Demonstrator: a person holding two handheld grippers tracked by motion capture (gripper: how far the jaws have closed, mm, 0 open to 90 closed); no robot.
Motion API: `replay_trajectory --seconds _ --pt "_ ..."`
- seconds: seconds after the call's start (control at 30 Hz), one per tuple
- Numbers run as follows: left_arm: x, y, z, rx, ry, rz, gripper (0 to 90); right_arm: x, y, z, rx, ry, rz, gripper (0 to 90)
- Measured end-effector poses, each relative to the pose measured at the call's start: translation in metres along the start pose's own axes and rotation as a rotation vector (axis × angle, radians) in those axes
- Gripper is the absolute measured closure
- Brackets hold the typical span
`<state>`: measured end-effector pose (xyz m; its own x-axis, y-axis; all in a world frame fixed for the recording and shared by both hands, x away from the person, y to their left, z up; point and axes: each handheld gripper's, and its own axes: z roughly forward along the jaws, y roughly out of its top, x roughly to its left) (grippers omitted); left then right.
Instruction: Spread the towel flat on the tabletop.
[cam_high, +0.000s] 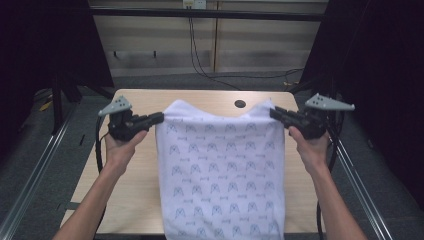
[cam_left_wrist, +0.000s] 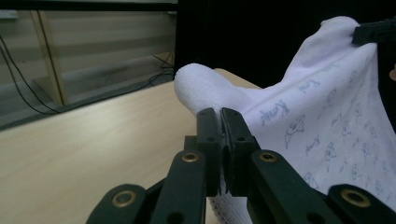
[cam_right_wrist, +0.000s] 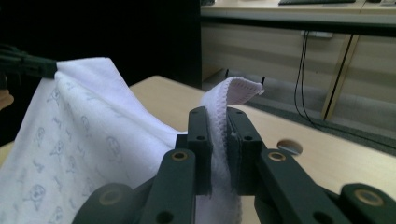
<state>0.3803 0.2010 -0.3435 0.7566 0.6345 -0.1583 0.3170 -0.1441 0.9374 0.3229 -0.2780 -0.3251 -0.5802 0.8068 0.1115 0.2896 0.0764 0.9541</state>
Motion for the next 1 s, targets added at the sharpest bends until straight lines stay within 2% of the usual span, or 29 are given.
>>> replay_trajectory --seconds 0.1,0.2,0.23,0.27,0.3,0.33,0.37,0.43,0.5,0.57,0.6,0.67,0.73,0.77,0.8,0.83,0.9,0.93,1.0 --pt "0.015 0.012 0.017 0.018 0.025 0.003 86.9 -0.019 0.017 0.02 -0.008 -0.023 0.008 81.7" --pt "0.033 0.011 0.041 0.039 0.041 -0.029 83.6 -0.039 0.02 0.041 0.015 -0.059 0.022 80.1" --pt "0.038 0.006 0.049 0.066 0.061 -0.05 76.2 -0.048 0.017 0.049 0.044 -0.09 0.029 75.4" --pt "0.043 -0.001 0.055 0.09 0.087 -0.087 66.5 -0.056 0.011 0.057 0.079 -0.133 0.049 69.1" --pt "0.047 -0.008 0.059 0.113 0.089 -0.106 63.7 -0.064 0.004 0.063 0.119 -0.175 0.071 61.4" --pt "0.05 -0.018 0.06 0.119 0.072 -0.127 62.9 -0.07 -0.005 0.067 0.159 -0.215 0.085 56.3" --pt "0.05 -0.024 0.061 0.127 0.057 -0.133 62.9 -0.076 -0.018 0.067 0.186 -0.23 0.09 55.1" --pt "0.047 -0.041 0.061 0.183 0.055 -0.101 62.9 -0.079 -0.034 0.064 0.208 -0.23 0.096 54.0" --pt "0.045 -0.051 0.059 0.193 0.047 -0.107 61.9 -0.077 -0.049 0.058 0.22 -0.2 0.085 54.0" --pt "0.039 -0.061 0.055 0.205 0.04 -0.106 61.7 -0.068 -0.064 0.051 0.237 -0.16 0.072 54.2" --pt "0.035 -0.066 0.052 0.205 0.022 -0.111 61.7 -0.063 -0.069 0.048 0.243 -0.145 0.067 54.2" --pt "0.021 -0.079 0.046 0.219 -0.023 -0.108 62.0 -0.051 -0.081 0.039 0.264 -0.102 0.049 55.4" --pt "0.003 -0.095 0.042 0.269 -0.065 -0.071 63.8 -0.039 -0.094 0.029 0.292 -0.052 0.046 58.5" --pt "-0.009 -0.106 0.04 0.299 -0.107 -0.06 64.9 -0.032 -0.101 0.024 0.308 -0.034 0.038 61.6" --pt "-0.016 -0.112 0.038 0.32 -0.128 -0.045 66.2 -0.024 -0.111 0.018 0.344 -0.011 0.024 63.6" --pt "-0.025 -0.121 0.037 0.344 -0.147 -0.033 68.0 -0.019 -0.117 0.014 0.357 0.0 0.017 64.9" --pt "-0.041 -0.136 0.034 0.387 -0.213 -0.028 73.0 -0.01 -0.133 0.004 0.387 0.035 0.033 69.8" --pt "-0.05 -0.142 0.032 0.413 -0.229 -0.004 74.9 -0.006 -0.141 -0.001 0.406 0.055 0.021 71.8" --pt "-0.06 -0.147 0.031 0.435 -0.281 0.009 80.9 0.001 -0.157 -0.008 0.466 0.065 0.013 73.4"
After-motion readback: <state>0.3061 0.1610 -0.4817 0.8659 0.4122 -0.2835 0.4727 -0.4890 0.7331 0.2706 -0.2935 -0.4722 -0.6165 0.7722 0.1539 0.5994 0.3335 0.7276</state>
